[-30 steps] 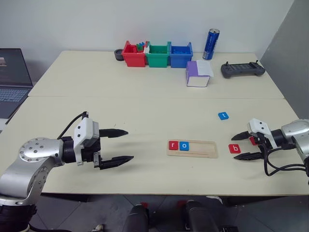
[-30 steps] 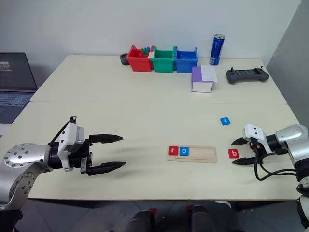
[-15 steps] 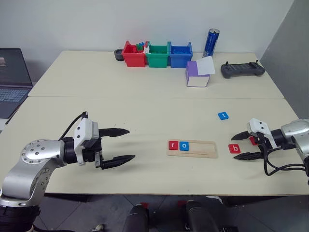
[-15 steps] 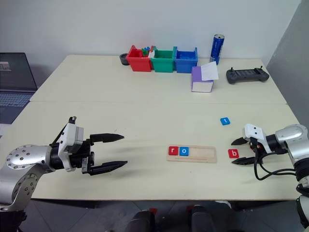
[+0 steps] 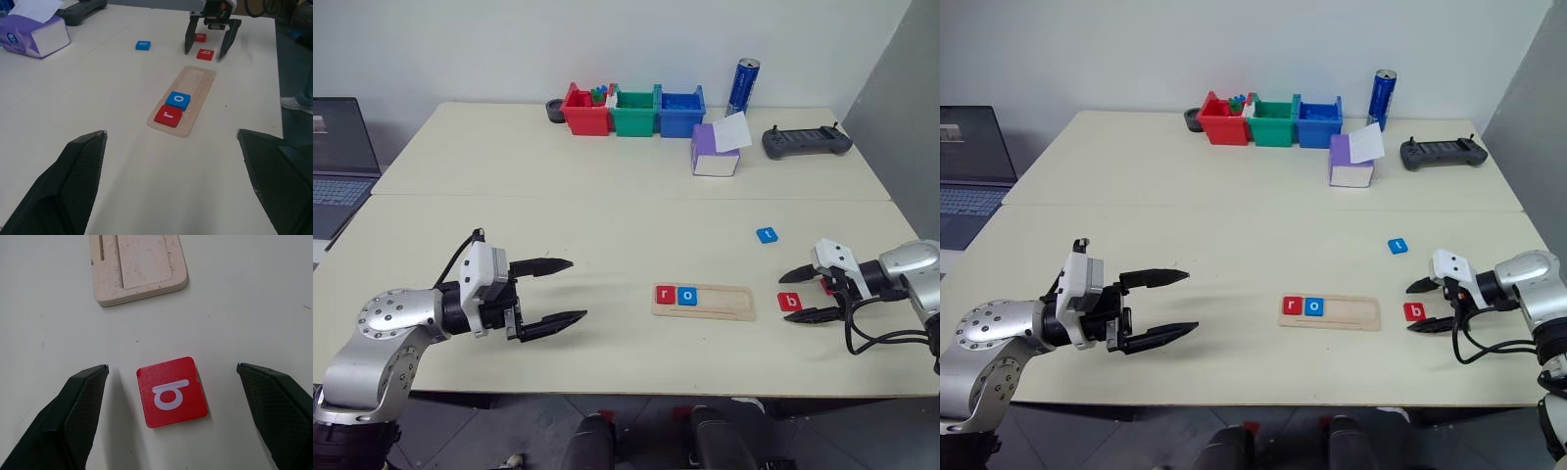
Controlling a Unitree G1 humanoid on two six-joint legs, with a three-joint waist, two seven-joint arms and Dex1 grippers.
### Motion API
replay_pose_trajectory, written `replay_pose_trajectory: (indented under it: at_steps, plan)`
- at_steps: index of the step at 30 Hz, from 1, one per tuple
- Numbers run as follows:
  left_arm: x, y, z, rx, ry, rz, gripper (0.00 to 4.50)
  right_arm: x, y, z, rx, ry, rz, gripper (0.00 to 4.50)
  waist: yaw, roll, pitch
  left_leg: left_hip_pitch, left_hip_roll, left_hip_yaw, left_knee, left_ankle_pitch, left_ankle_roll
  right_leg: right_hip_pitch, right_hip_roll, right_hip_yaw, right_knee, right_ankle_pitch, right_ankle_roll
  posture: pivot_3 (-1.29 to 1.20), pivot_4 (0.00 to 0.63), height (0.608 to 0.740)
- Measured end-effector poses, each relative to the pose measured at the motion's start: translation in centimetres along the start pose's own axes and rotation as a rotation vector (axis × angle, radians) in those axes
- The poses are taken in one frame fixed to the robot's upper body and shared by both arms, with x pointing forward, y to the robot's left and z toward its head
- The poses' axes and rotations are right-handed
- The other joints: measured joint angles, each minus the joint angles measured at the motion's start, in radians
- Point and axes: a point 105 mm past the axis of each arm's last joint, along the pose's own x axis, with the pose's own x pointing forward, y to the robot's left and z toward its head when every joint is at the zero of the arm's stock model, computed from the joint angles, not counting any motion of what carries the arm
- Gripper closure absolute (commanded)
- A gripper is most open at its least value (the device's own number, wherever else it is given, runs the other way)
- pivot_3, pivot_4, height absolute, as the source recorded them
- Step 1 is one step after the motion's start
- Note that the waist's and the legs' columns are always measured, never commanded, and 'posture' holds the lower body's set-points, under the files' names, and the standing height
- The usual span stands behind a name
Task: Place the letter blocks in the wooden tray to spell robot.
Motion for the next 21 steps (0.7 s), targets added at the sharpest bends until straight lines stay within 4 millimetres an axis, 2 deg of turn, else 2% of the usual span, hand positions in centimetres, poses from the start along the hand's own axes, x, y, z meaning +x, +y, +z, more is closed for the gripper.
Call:
replay_pose_trajectory:
  at_steps: [12,21]
  plan:
    - [-0.1,-0.2,0.0,-0.018,0.008,-0.022,0.0,-0.1,0.0,0.0,0.004,0.001,0.001,0.03,0.0,0.0,0.0,0.0,0.0,0.0,0.0,0.0,0.0,0.0,0.0,0.0,0.0,0.0,0.0,0.0,0.15,0.74]
    - [-0.3,-0.4,-0.3,-0.04,0.03,-0.029,0.0,-1.1,0.5,-1.0,0.012,0.026,-0.007,0.03,0.0,0.0,0.0,0.0,0.0,0.0,0.0,0.0,0.0,0.0,0.0,0.0,0.0,0.0,0.0,0.0,0.15,0.74]
